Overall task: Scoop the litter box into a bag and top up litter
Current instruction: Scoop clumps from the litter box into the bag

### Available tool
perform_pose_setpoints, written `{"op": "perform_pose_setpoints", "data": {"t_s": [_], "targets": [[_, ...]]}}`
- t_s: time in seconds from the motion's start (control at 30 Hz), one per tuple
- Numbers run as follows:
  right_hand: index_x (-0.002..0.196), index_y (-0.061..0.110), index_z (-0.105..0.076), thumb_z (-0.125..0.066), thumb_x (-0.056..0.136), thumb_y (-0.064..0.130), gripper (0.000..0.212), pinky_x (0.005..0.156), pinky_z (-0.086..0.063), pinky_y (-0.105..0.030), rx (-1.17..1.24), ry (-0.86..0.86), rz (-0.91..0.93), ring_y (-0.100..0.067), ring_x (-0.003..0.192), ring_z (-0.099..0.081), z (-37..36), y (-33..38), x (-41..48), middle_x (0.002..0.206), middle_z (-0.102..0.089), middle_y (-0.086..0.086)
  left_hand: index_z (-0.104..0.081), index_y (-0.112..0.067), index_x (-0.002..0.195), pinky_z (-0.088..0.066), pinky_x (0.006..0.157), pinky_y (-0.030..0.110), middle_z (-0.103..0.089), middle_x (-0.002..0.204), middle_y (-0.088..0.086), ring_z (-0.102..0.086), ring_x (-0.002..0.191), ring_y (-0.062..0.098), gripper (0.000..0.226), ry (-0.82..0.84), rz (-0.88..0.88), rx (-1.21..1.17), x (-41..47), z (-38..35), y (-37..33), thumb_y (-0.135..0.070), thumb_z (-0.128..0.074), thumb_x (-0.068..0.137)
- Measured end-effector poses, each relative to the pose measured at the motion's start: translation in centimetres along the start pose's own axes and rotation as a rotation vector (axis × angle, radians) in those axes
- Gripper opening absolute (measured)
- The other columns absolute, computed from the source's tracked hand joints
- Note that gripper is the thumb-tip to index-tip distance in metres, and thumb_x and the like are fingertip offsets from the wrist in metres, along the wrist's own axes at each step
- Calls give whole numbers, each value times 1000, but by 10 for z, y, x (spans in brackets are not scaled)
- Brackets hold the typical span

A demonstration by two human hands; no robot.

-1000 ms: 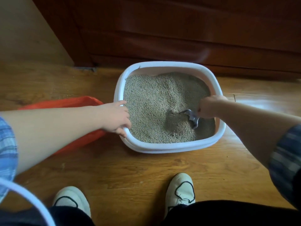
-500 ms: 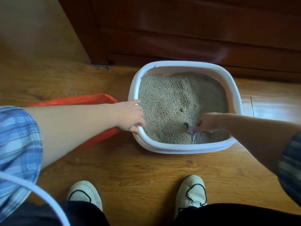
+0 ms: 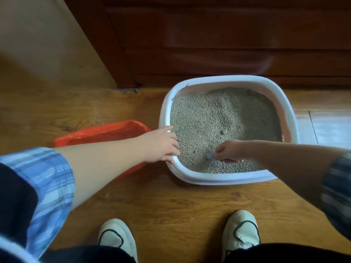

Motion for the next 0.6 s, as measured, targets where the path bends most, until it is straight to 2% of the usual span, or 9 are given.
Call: {"op": "perform_pose_setpoints", "data": {"t_s": [0.07,0.17,0.27,0.37,0.5,0.6], "targets": [[90,13,-65,-53,100,42,33,60,-47,-28,42,-13,6,-12,56,-47,-1,-3,1,67,-55,2,-70,-35,106,-18,111,45,-70,105,-10,-61,111,18,44,-71,-21,-1,-2,-2,0,-55,-35,90],[84,18,-62,-53,100,43,31,60,-46,-28,73,-45,19,-11,53,-46,1,-5,1,65,-54,4,-71,-37,106,-17,108,41,-71,108,-11,-63,109,17,46,-36,-57,4,4,-6,5,-59,-34,89],[83,17,-62,-53,100,41,30,58,-45,-26,78,-63,18,-10,51,-45,9,-5,-1,62,-53,5,-68,-36,120,-8,110,39,-67,126,-7,-56,123,19,42,-38,-52,-12,6,-9,9,-60,-45,93],[86,13,-64,-55,100,37,29,60,-46,-28,107,-84,9,-11,52,-46,16,-8,-3,63,-54,3,-65,-36,123,-6,112,39,-64,130,-7,-52,127,19,38,-44,-35,-26,6,-10,9,-56,-51,94],[84,13,-64,-57,100,38,30,52,-41,-25,195,-140,14,-11,46,-43,27,-12,-8,58,-53,3,-60,-38,126,-2,112,40,-61,130,-13,-46,130,15,43,62,-14,6,9,-12,9,-61,-42,96],[80,14,-62,-57,100,35,30,47,-37,-24,282,-167,22,-14,46,-42,35,-15,-13,58,-53,0,-65,-36,121,-1,111,39,-65,125,-11,-50,127,16,44,43,-32,-14,8,-9,9,-62,-40,94]]}}
Point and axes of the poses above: each hand's wrist, its own x-axis towards the middle knuckle, its own z-axis out of the back of the hand, y = z × x, the point moved 7 cm from there along x, towards the middle knuckle
